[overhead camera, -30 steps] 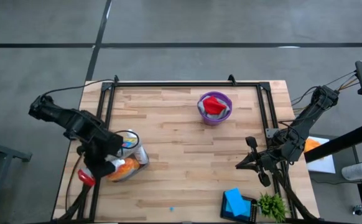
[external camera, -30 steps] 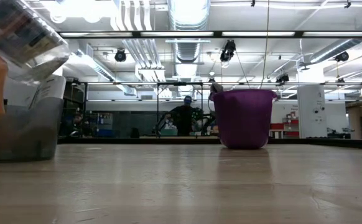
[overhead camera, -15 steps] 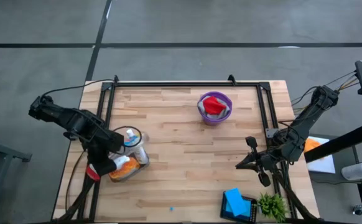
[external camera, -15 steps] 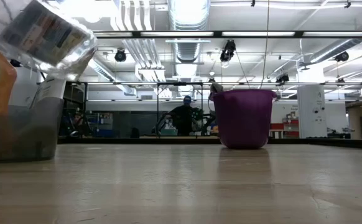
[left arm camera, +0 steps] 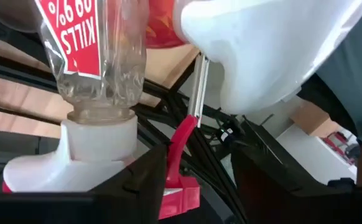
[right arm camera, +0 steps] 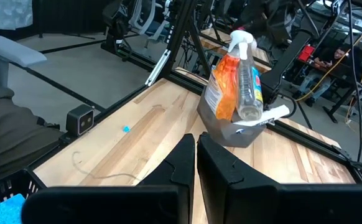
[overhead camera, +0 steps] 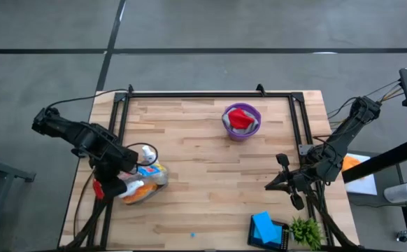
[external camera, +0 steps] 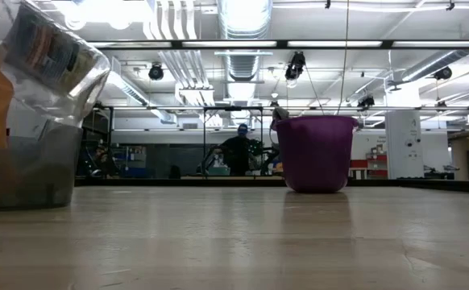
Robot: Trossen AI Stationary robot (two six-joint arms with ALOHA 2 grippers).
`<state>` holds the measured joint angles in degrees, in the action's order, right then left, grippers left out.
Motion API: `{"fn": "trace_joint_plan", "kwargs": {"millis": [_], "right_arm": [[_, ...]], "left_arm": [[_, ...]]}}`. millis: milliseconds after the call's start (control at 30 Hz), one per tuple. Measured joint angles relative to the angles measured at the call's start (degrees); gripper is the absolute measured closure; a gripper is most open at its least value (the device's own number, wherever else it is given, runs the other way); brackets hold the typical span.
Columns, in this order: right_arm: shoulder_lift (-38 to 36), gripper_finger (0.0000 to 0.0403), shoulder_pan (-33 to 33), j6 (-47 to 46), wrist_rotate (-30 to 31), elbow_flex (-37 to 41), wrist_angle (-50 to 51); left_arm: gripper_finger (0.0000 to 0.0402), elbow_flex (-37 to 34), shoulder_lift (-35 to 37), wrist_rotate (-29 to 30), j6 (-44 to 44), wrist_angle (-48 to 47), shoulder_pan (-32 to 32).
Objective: Pick & Place Kitchen Items
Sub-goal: Adjust the transparent spray bottle in the gray bin
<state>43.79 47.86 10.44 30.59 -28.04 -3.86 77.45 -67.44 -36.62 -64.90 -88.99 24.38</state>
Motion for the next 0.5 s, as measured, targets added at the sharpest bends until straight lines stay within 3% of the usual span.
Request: {"fn": "trace_joint_plan", "kwargs": {"millis": [300, 500], "right_arm": [[0.00, 0.0385, 0.00, -0.01, 0.00, 0.00, 0.00], [0.04, 0.0385, -0.02, -0.01, 0.00, -0.02, 0.00]], "left_arm": [[0.0152, 0.00, 0.22, 2.97, 0.81, -0.02, -0.17], [0.0120, 0.00, 0.25, -1.24, 1.96, -0.02, -0.15]]}}
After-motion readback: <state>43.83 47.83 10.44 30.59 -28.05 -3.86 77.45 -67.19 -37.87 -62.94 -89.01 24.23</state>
